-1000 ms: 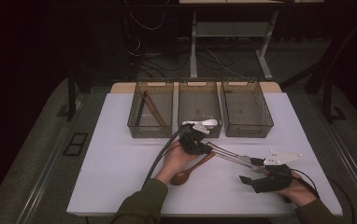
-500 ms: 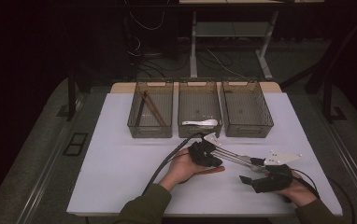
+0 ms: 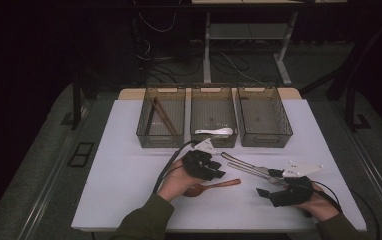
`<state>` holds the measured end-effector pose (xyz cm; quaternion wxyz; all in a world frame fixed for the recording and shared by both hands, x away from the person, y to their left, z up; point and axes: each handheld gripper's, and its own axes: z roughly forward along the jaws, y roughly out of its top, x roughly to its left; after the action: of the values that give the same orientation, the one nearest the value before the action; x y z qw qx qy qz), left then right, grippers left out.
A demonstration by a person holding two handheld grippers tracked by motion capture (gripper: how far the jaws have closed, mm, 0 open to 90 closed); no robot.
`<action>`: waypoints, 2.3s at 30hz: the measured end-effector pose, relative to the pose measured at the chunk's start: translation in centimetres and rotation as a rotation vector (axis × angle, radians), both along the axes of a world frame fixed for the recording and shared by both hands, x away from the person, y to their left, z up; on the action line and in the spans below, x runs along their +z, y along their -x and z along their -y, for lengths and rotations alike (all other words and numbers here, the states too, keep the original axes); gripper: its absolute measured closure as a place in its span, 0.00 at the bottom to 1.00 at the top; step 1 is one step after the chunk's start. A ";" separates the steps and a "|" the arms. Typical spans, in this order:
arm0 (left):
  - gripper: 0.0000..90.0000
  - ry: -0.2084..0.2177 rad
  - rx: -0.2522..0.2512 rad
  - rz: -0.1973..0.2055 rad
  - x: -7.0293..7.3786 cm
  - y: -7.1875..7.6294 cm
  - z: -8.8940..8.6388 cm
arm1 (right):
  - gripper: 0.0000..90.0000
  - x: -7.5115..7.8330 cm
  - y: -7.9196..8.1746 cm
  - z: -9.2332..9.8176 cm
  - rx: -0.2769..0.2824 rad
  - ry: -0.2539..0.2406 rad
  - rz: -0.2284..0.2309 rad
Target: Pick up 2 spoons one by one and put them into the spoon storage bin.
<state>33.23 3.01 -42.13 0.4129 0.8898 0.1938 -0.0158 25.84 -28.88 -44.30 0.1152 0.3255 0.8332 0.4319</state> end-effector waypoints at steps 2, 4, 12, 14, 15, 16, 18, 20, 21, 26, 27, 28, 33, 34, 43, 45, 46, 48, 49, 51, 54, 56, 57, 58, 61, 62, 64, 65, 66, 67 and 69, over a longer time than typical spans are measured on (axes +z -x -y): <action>0.59 0.000 0.018 0.002 0.0 0.5 -1.1 | 0.20 0.0 0.0 -0.1 0.002 0.001 0.002; 0.55 -0.003 0.029 -0.001 -0.2 1.1 -2.2 | 0.20 0.0 0.0 -0.1 0.002 0.001 0.001; 0.45 -0.006 0.084 0.002 -1.2 2.8 -5.7 | 0.20 0.0 0.0 -0.1 0.000 0.004 0.002; 0.45 -0.004 0.094 -0.003 -1.6 3.1 -6.3 | 0.20 -0.1 0.0 -0.1 -0.001 0.005 0.002; 0.45 -0.013 0.097 -0.007 -1.8 3.2 -6.5 | 0.20 -0.1 0.0 -0.1 -0.001 0.007 0.002; 0.44 -0.013 0.104 -0.007 -1.9 3.4 -6.6 | 0.20 -0.1 0.0 -0.1 -0.001 0.007 0.002; 0.44 -0.023 0.098 -0.005 -2.0 3.4 -6.7 | 0.20 -0.1 0.0 -0.1 0.000 0.009 0.003; 0.44 -0.039 0.094 0.002 -2.1 3.5 -6.6 | 0.20 0.0 0.0 -0.1 -0.002 0.009 0.003; 0.44 -0.038 0.094 -0.004 -2.2 3.6 -6.5 | 0.20 0.0 0.0 -0.1 -0.001 0.009 0.003; 0.44 -0.075 0.063 0.008 -2.4 3.9 -6.1 | 0.20 -0.1 0.0 -0.1 -0.001 0.014 0.006; 0.45 -0.080 0.068 0.000 -2.4 4.0 -6.0 | 0.20 -0.1 0.0 -0.1 -0.002 0.012 0.006; 0.45 -0.081 0.061 0.013 -2.4 4.0 -6.0 | 0.20 -0.1 0.0 -0.1 -0.003 0.012 0.005; 0.48 -0.096 0.050 0.026 -2.4 4.3 -5.9 | 0.20 0.0 0.0 0.0 -0.002 0.014 0.008; 0.49 -0.097 0.043 0.023 -2.4 4.4 -5.9 | 0.20 0.0 0.0 -0.1 -0.002 0.014 0.008; 0.67 -0.114 0.006 0.032 -2.2 5.0 -5.6 | 0.20 -0.1 0.0 -0.1 -0.002 0.018 0.009; 0.76 -0.106 -0.018 0.011 -2.2 5.1 -5.5 | 0.20 0.0 0.0 -0.1 -0.001 0.018 0.010; 0.80 -0.107 -0.027 0.007 -2.2 5.1 -5.4 | 0.20 0.0 0.0 -0.1 -0.001 0.019 0.010; 0.85 -0.116 -0.043 0.008 -2.2 5.2 -5.2 | 0.20 -0.1 0.0 -0.1 0.001 0.022 0.010; 0.86 -0.120 -0.041 0.011 -2.1 5.3 -5.1 | 0.20 -0.1 0.0 -0.1 0.001 0.022 0.010; 0.86 -0.120 -0.033 0.009 -2.1 5.2 -5.1 | 0.20 -0.1 0.0 -0.1 0.000 0.022 0.007; 0.87 -0.101 -0.014 0.003 -1.9 5.0 -5.3 | 0.20 -0.1 0.0 -0.1 0.001 0.023 0.008; 0.87 -0.085 -0.001 0.014 -1.6 4.8 -5.5 | 0.20 -0.1 0.0 -0.1 0.001 0.023 0.011; 0.87 -0.069 0.009 0.010 -1.5 4.7 -5.6 | 0.20 -0.1 0.0 -0.1 0.000 0.021 0.009; 0.87 -0.055 0.017 0.014 -1.3 4.6 -5.7 | 0.20 -0.1 0.1 -0.1 0.000 0.021 0.008; 0.87 -0.030 0.043 0.040 -0.6 4.1 -5.7 | 0.20 -0.1 0.0 -0.1 0.000 0.023 0.008; 0.87 -0.025 0.054 0.048 -0.4 3.9 -5.7 | 0.20 -0.1 0.0 -0.2 0.001 0.023 0.008; 0.87 -0.014 0.070 0.064 0.1 3.5 -5.6 | 0.20 -0.1 0.0 -0.2 0.002 0.022 0.007; 0.87 -0.003 0.073 0.068 0.4 3.2 -5.6 | 0.20 -0.1 0.0 -0.2 -0.001 0.021 0.006; 0.87 0.006 0.082 0.069 0.6 3.0 -5.5 | 0.20 -0.1 0.0 -0.2 -0.002 0.018 0.005; 0.87 0.007 0.087 0.077 0.9 2.7 -5.5 | 0.20 -0.1 0.0 -0.2 -0.003 0.018 0.004; 0.87 0.018 0.100 0.086 1.4 2.1 -5.4 | 0.20 -0.1 0.0 -0.1 0.000 0.018 0.002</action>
<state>31.12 8.40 -40.72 0.4292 0.8751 0.2198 0.0411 25.85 -28.80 -44.43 0.1191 0.3240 0.8368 0.4249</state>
